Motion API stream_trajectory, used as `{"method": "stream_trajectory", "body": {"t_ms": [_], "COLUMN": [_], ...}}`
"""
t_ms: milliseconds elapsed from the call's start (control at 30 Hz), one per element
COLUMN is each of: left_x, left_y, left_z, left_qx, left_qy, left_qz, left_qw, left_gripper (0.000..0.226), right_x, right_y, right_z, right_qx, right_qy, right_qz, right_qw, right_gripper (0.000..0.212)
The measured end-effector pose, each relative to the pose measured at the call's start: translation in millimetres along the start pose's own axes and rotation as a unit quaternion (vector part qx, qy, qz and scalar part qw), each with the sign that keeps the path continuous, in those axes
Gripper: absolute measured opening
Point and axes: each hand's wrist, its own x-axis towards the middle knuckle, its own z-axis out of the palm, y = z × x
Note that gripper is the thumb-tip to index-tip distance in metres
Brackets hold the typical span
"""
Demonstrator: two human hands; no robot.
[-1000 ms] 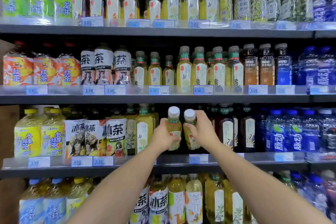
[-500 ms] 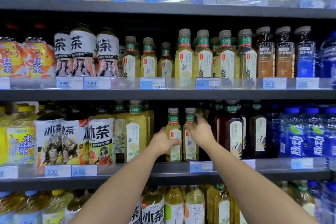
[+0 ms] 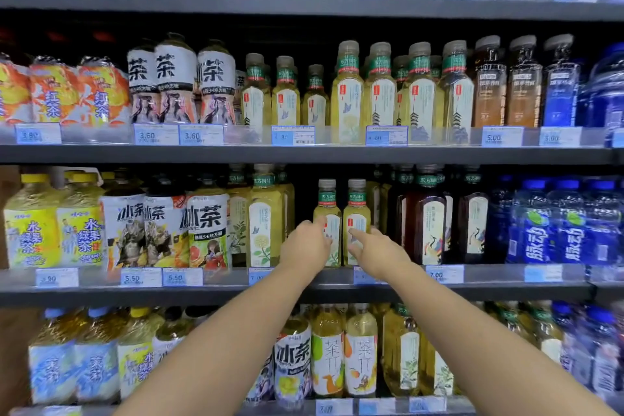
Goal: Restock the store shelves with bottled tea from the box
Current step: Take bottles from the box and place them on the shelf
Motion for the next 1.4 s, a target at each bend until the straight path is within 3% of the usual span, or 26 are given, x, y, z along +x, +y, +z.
{"method": "stream_trajectory", "body": {"t_ms": [267, 567, 833, 1400], "left_x": [5.3, 47.0, 99.5, 145.3], "left_y": [7.9, 2.0, -15.7, -28.9], "left_z": [6.4, 27.9, 67.6, 113.2], "left_qx": [0.084, 0.100, 0.126, 0.114], "left_qy": [-0.121, -0.175, -0.309, -0.312], "left_qz": [-0.020, -0.020, -0.048, -0.048], "left_qw": [0.989, 0.979, 0.941, 0.942], "left_gripper": [0.049, 0.056, 0.082, 0.089], "right_x": [14.8, 62.5, 110.3, 168.6], "right_y": [7.2, 19.3, 22.6, 25.9], "right_z": [-8.7, 3.5, 15.6, 41.8], "right_qx": [-0.070, -0.104, -0.094, -0.116], "right_qy": [-0.106, -0.131, -0.152, -0.111], "right_qz": [0.013, 0.037, 0.077, 0.074], "right_qw": [0.992, 0.985, 0.981, 0.984], "right_gripper": [0.067, 0.077, 0.092, 0.089]}}
